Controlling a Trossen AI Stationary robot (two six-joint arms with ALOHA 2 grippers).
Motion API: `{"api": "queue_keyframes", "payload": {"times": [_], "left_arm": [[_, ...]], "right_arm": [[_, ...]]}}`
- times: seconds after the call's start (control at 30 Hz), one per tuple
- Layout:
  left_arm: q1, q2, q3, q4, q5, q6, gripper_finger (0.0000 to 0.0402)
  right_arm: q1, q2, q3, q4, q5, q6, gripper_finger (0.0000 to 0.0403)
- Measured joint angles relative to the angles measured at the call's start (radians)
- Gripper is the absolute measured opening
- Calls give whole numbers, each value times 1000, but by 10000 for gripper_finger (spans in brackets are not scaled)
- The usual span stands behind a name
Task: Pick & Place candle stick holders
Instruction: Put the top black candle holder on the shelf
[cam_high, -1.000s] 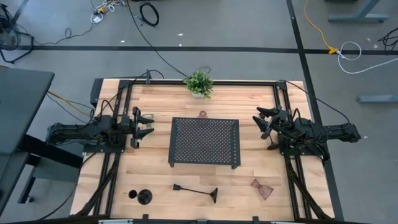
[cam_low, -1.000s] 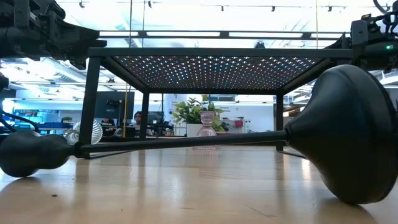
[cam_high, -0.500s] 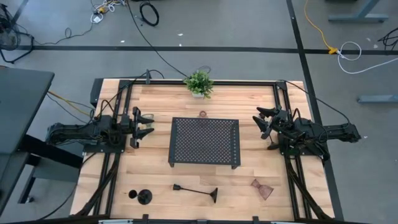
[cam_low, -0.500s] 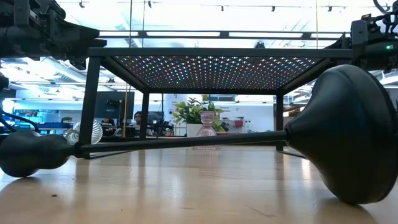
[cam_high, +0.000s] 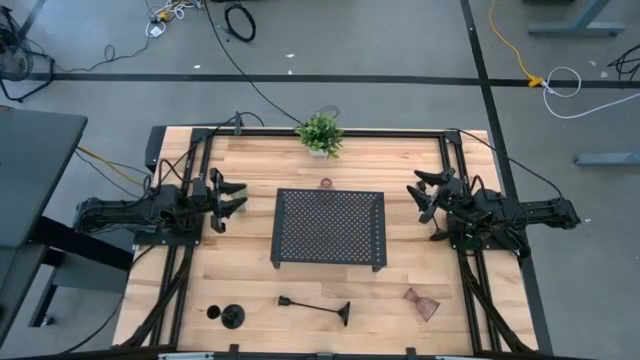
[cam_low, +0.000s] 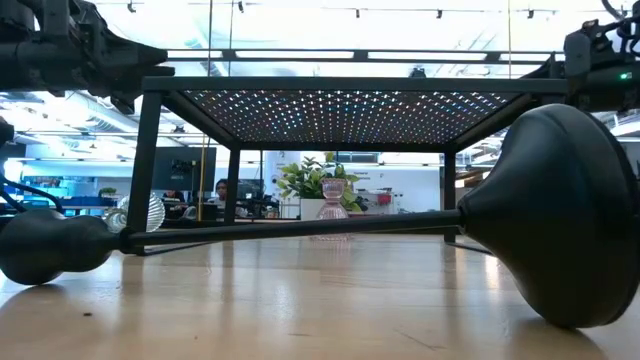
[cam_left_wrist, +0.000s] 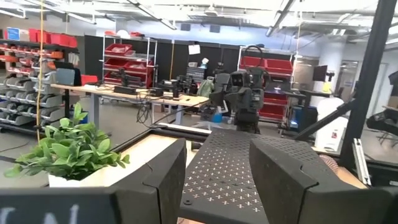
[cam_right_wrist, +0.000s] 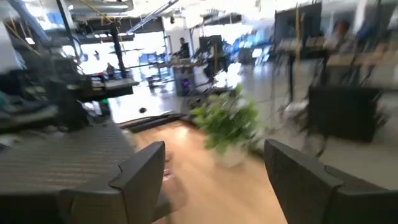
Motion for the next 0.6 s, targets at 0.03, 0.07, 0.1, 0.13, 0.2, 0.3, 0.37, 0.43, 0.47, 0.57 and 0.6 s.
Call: {"api": "queue_keyframes", "payload": {"times": [0.03, 0.07, 0.1, 0.13, 0.2, 0.3, 0.37, 0.43, 0.47, 0.57, 0.6], "left_arm": [[0, 0, 0, 0, 3, -6, 179], [0, 0, 0, -3, 8, -13, 179], [0, 0, 0, -7, 13, -23, 179], [0, 0, 0, -11, 16, -32, 179], [0, 0, 0, -15, 19, -37, 179], [0, 0, 0, -21, 19, -38, 179], [0, 0, 0, -24, 19, -38, 179], [0, 0, 0, -26, 19, -39, 179], [0, 0, 0, -29, 19, -39, 179], [0, 0, 0, -35, 16, -39, 179], [0, 0, 0, -39, 16, -39, 179]], "right_arm": [[0, 0, 0, 12, 7, -46, 272], [0, 0, 0, 21, 9, -78, 272], [0, 0, 0, 26, 9, -90, 272], [0, 0, 0, 30, 8, -90, 272], [0, 0, 0, 31, 8, -70, 272], [0, 0, 0, 38, 8, -17, 272], [0, 0, 0, 69, 8, -5, 272], [0, 0, 0, 103, 6, 34, 272], [0, 0, 0, 118, 5, 73, 272], [0, 0, 0, 183, 27, 160, 272], [0, 0, 0, 209, 48, 165, 272]]}}
